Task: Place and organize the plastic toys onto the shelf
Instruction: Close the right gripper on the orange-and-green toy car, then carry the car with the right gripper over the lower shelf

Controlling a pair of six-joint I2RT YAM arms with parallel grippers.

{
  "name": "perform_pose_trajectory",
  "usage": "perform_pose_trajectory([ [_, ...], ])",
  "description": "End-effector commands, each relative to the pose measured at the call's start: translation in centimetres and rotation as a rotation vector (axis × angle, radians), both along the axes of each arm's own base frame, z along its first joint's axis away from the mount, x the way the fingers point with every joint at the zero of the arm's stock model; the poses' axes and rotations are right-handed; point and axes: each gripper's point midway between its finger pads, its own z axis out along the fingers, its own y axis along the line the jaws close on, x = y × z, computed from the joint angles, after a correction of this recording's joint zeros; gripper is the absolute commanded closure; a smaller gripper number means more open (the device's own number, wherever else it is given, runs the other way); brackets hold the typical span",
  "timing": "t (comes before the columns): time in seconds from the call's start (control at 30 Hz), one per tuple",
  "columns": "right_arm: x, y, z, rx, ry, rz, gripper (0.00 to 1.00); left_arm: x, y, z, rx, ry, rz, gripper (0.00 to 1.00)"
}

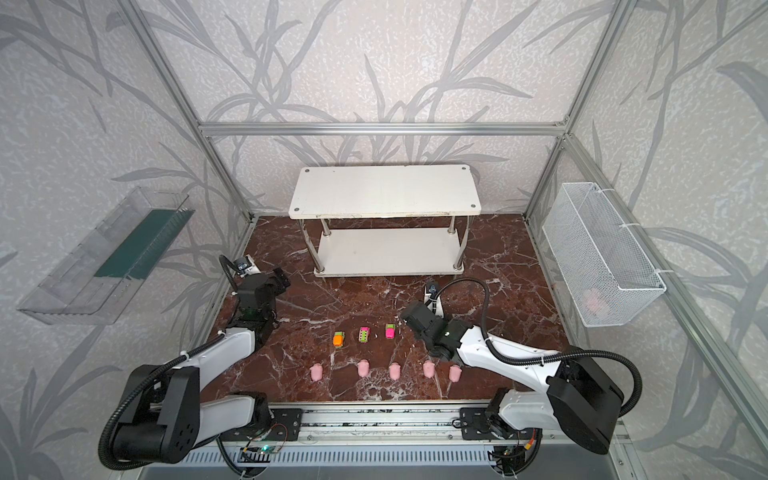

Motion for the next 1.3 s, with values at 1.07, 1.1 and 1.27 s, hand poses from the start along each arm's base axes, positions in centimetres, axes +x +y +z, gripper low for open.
perform_pose_trajectory([
  [1.07,17.2,-1.5,3.7,-0.028,-0.154,0.060,0.76,0.2,-0.5,0.2,-0.007,-0.008,-0.031,0.10],
  [1.1,17.4,-1.5,3.6,-0.025,-0.155,0.054,0.76,0.2,-0.5,0.3,-0.007,-0.009,-0.031,0.10],
  [1.27,18.3,-1.7,3.1,-0.025,-0.163,0.028,0.76,0.2,-0.5,0.2,-0.007,-0.007,-0.033,0.10],
])
